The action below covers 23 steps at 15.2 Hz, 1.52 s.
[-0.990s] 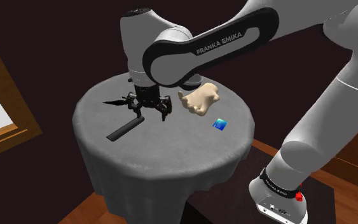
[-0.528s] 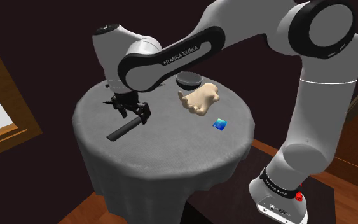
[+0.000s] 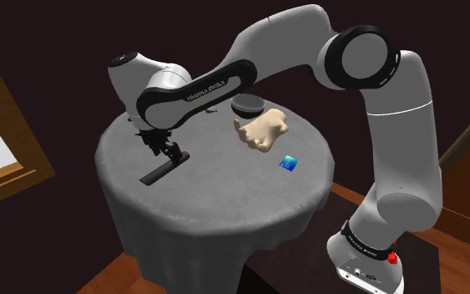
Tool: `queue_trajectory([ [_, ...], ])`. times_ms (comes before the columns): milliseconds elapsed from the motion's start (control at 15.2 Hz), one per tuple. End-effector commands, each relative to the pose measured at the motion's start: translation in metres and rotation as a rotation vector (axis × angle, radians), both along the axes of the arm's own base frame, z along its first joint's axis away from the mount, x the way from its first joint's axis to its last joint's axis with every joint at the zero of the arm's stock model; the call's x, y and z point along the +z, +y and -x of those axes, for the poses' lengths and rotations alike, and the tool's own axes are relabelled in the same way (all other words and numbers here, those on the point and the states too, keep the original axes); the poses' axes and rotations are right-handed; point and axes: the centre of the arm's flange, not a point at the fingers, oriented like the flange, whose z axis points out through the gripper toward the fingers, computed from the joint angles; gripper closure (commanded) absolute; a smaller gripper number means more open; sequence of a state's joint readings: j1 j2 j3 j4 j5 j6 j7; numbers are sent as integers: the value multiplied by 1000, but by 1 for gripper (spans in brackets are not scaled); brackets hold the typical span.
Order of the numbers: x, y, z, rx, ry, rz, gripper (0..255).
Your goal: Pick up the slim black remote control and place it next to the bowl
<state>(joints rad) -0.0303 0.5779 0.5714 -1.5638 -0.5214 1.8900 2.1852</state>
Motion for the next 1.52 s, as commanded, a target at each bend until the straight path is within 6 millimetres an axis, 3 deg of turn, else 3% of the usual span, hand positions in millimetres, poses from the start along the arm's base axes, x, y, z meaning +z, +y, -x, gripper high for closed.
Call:
queue_trajectory([
  [0, -10, -2, -1, -4, -1, 1, 0],
  [264, -29, -6, -1, -4, -1, 1, 0],
  [726, -29, -6, -1, -4, -1, 1, 0],
  [792, -29, -6, -1, -4, -1, 1, 255],
  [1452, -24, -6, -1, -4, -1, 1, 255],
])
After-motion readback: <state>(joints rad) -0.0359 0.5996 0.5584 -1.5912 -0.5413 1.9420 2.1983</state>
